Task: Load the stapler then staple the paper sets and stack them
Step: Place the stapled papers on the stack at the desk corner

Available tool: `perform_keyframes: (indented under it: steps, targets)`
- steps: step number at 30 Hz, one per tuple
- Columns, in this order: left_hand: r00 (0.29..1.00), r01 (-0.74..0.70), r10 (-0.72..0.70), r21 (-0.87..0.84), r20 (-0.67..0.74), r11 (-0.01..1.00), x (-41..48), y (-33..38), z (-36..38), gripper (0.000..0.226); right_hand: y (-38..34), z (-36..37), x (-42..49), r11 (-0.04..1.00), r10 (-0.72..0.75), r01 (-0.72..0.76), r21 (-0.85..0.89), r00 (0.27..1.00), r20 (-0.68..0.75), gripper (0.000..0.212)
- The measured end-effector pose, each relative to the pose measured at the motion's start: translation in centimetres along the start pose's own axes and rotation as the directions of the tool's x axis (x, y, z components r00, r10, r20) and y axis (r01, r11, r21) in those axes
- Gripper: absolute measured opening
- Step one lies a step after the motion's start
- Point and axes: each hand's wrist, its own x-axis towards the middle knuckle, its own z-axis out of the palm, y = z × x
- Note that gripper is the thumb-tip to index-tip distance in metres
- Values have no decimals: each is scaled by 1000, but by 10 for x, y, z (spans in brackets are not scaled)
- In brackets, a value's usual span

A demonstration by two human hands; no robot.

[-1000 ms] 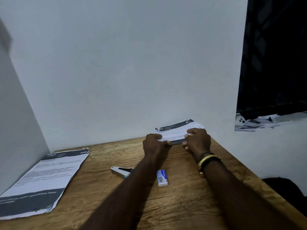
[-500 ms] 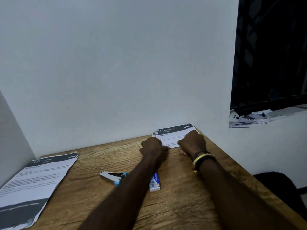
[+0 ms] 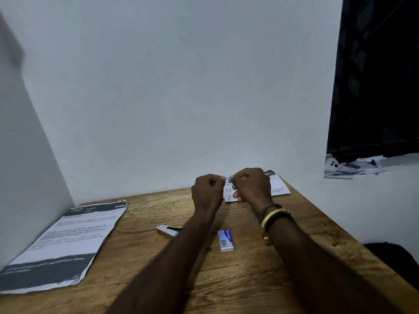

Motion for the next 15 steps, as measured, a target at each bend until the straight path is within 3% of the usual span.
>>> perform_keyframes:
  steps: [6, 15]
  targets:
    - [996, 23, -33, -131, -79, 991, -4, -9, -58, 26, -34, 46, -32, 996, -56, 49, 77, 994, 89, 17]
    - [976, 79, -92, -74, -198, 994, -9, -40, -161, 13, -68, 135, -82, 995, -97, 95, 23, 964, 246, 18]
